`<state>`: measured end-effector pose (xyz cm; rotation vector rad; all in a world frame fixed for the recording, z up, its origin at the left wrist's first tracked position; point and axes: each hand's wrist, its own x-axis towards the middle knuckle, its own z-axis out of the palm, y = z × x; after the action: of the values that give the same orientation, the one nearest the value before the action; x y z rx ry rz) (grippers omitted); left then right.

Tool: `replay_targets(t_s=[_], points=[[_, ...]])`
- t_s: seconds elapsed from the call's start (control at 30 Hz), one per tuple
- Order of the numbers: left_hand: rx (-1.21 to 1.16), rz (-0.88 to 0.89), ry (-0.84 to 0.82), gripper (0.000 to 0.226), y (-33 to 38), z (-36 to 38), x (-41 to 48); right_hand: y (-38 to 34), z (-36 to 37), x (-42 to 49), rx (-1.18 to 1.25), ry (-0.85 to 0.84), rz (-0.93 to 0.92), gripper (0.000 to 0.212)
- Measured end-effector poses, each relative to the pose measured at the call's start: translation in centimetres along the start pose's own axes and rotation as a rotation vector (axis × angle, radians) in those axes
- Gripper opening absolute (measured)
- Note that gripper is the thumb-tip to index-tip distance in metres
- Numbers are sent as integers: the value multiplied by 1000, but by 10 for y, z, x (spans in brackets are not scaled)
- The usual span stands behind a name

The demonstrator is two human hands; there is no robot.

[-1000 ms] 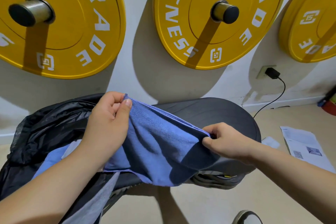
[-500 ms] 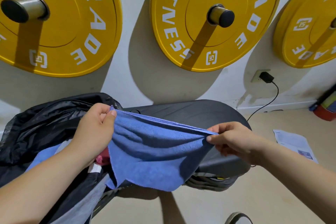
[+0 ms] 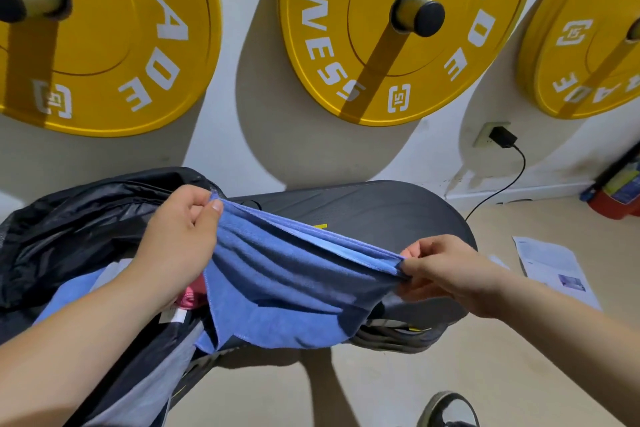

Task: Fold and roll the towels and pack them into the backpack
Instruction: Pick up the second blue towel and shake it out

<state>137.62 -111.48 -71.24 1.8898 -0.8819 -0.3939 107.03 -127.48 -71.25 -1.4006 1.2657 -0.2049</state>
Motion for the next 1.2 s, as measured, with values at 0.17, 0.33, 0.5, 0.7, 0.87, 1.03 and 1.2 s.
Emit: replay_targets(t_s=[0.17,0.33,0.5,0.7,0.87,1.03,1.2], points=[[64,71,-55,15,8,4,-7,0,3,6,-372,177,-50,5],[64,170,-79,13,17,8,-13,1,-4,12,-426,260,-17,8],[41,166,-19,11,18,4,-11,4,-9,11,-22,197,-9,12],[-63,122,42,7,21,-8,-8,-10,-16,3,138,169,-131,21],[-64,152,22,6,32,-4,-17,-16,-11,-1,191,240,-200,28],[-54,142,65,9,36,-13,-20,-10,-22,-2,489,18,-108,18],[-82,81,85,11,37,-17,-22,-2,-24,-7,187,-44,-281,51]])
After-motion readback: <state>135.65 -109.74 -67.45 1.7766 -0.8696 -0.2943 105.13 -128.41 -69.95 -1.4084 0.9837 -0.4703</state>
